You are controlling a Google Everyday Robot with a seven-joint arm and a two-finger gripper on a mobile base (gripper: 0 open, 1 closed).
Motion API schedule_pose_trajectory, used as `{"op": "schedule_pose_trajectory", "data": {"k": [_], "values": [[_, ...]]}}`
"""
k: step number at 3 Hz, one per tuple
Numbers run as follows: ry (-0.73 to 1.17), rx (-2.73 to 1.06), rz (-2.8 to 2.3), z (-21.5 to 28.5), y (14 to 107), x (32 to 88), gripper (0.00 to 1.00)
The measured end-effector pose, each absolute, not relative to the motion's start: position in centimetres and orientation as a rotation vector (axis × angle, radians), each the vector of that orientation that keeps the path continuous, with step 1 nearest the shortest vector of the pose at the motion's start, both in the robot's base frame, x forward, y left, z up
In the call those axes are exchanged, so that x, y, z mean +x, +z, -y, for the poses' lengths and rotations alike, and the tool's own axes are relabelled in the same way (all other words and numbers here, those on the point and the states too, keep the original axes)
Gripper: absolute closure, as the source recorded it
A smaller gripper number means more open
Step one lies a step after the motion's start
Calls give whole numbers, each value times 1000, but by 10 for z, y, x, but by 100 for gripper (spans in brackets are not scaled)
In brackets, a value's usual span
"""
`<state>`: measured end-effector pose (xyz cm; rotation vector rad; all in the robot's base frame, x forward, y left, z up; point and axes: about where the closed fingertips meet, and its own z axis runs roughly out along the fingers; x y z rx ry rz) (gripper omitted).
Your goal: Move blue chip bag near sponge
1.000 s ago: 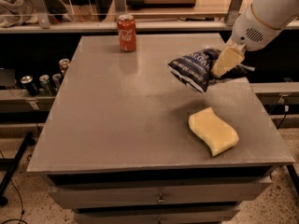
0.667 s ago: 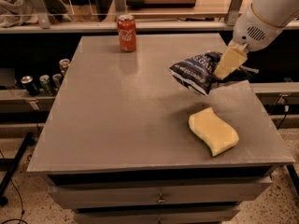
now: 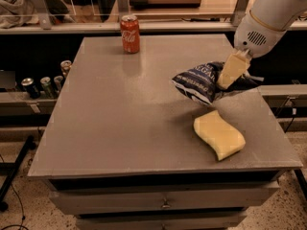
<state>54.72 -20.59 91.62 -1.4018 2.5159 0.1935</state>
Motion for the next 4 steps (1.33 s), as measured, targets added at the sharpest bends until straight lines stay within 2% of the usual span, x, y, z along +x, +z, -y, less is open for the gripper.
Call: {"op": "schedule_pose_trajectory", "data": {"k": [2, 3, 4], "values": [[261, -1460, -2503, 190, 905, 549, 12], [276, -1479, -2490, 186, 903, 550, 0], [262, -1487, -2472, 188, 908, 551, 0]]}}
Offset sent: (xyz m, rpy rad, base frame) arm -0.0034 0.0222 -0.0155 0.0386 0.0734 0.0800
